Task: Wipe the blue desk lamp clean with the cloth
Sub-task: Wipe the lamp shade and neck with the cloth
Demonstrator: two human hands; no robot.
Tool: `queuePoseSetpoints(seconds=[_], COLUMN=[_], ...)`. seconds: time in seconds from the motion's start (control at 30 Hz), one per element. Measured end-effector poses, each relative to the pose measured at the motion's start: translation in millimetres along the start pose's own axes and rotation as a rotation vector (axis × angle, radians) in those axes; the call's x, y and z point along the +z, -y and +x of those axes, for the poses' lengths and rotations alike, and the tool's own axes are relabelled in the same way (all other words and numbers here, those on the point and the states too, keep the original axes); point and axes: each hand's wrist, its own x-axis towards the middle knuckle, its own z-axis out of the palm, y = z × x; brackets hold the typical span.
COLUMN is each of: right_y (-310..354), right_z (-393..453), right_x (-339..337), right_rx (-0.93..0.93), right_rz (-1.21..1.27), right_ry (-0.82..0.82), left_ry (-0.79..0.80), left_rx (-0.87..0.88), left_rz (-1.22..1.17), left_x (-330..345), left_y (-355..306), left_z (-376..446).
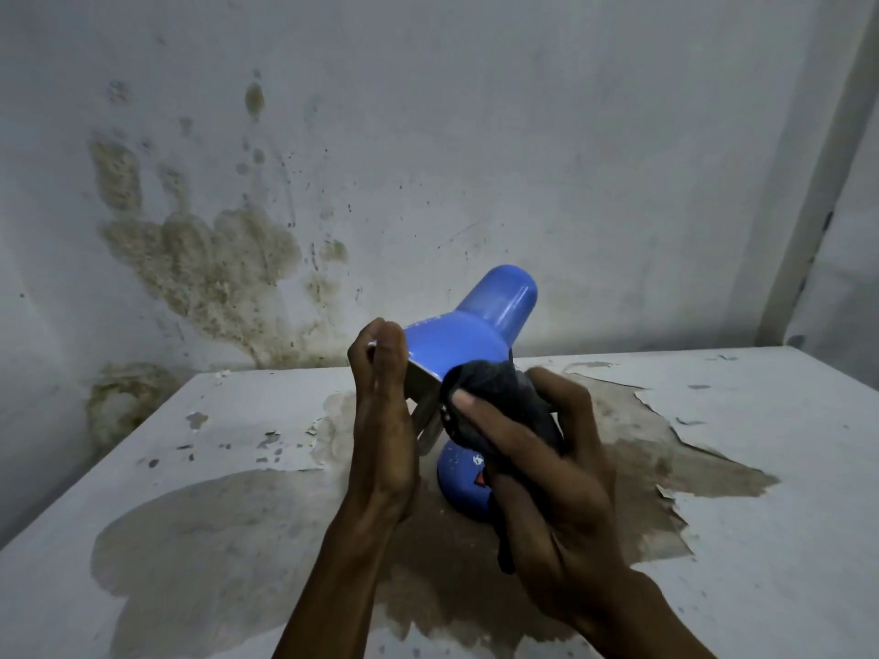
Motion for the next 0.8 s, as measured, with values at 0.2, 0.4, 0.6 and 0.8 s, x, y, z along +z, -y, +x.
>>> queuePoseSetpoints(seconds=[0.2,0.4,0.6,0.8], right_y=[-9,-18,8,2], right_z=[-15,31,27,40], right_x=[20,10,8,5], right_rx=[0.512,1.107,0.764,0.277], right_rz=[0.357,0.491,0.327,-0.138], right_ry=[-0.223,0.010,-0.132,-0.022], left_ry=[-0.019,-0.034,-0.040,-0.001], left_rx=[-0.011,0.009,0.005,0.013], left_rz=[0.002,0.037,0.062,0.028], left_x=[3,1,4,2], left_y=[-1,1,-2,0], left_z=[-4,-4,-4,-6])
